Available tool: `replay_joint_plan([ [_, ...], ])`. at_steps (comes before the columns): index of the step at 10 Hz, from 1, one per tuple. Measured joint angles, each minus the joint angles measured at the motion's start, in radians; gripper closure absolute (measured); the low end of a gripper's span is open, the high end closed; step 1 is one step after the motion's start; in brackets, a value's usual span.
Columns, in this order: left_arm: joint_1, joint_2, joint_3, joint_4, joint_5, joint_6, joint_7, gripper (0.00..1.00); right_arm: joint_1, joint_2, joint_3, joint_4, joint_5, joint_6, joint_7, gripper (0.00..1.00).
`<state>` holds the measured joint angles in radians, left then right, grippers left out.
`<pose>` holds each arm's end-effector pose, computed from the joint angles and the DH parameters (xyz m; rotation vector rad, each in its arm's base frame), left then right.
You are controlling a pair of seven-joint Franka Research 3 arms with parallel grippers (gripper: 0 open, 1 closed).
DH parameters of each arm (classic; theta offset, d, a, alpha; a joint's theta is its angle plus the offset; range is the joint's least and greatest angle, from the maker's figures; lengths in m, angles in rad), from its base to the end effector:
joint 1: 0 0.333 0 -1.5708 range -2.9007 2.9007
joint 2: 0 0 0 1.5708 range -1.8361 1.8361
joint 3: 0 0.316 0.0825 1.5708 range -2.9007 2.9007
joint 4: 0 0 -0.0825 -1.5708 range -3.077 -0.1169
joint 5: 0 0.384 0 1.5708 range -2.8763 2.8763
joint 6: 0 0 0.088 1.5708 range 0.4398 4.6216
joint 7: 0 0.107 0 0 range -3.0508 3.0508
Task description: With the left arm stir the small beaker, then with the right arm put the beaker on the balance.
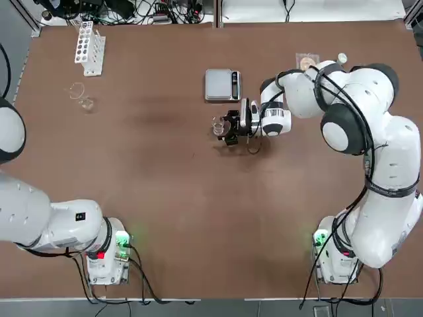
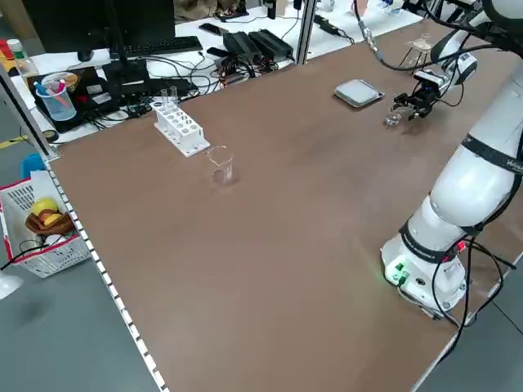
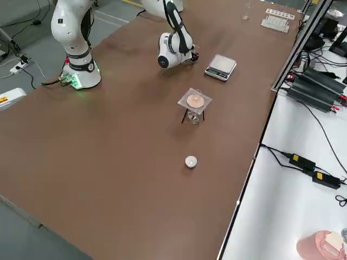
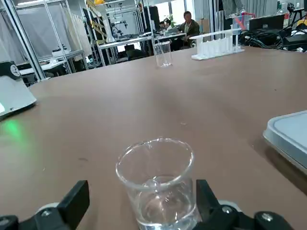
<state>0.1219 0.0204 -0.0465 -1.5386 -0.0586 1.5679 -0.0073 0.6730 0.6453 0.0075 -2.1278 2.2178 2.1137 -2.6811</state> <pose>0.5597 0.0363 0.6283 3.0797 0.1268 0.0169 0.3997 0.3713 0.0957 -1.5829 -1.2269 -1.0131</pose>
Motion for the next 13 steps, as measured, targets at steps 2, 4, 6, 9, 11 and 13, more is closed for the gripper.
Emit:
replay_joint_plan([
  [2, -0.011, 0.002, -0.012, 0.001, -0.001, -0.001, -0.022, 0.01, 0.0, 0.013, -0.001, 0.015, 0.008, 0.0, 0.0, 0.02],
  [4, -0.021, 0.013, -0.037, 0.001, 0.04, -0.001, -0.031, 0.0, 0.0, 0.028, -0.001, 0.033, 0.016, 0.001, -0.002, 0.03],
  [6, -0.025, 0.025, -0.062, 0.001, 0.081, 0.0, -0.031, 0.0, 0.0, 0.04, -0.001, 0.05, 0.018, 0.001, -0.002, 0.07],
  [9, -0.014, 0.026, -0.061, 0.007, 0.074, 0.0, -0.032, 0.0, 0.0, 0.046, -0.001, 0.053, 0.018, -0.003, -0.002, 0.32],
  [11, -0.015, 0.026, -0.061, 0.01, 0.071, 0.0, -0.032, 0.0, 0.0, 0.047, -0.002, 0.053, 0.02, -0.018, -0.002, 0.41],
  [13, -0.015, 0.026, -0.06, 0.01, 0.07, 0.0, -0.032, 0.0, -0.001, 0.048, -0.004, 0.053, 0.022, -0.035, -0.002, 0.41],
])
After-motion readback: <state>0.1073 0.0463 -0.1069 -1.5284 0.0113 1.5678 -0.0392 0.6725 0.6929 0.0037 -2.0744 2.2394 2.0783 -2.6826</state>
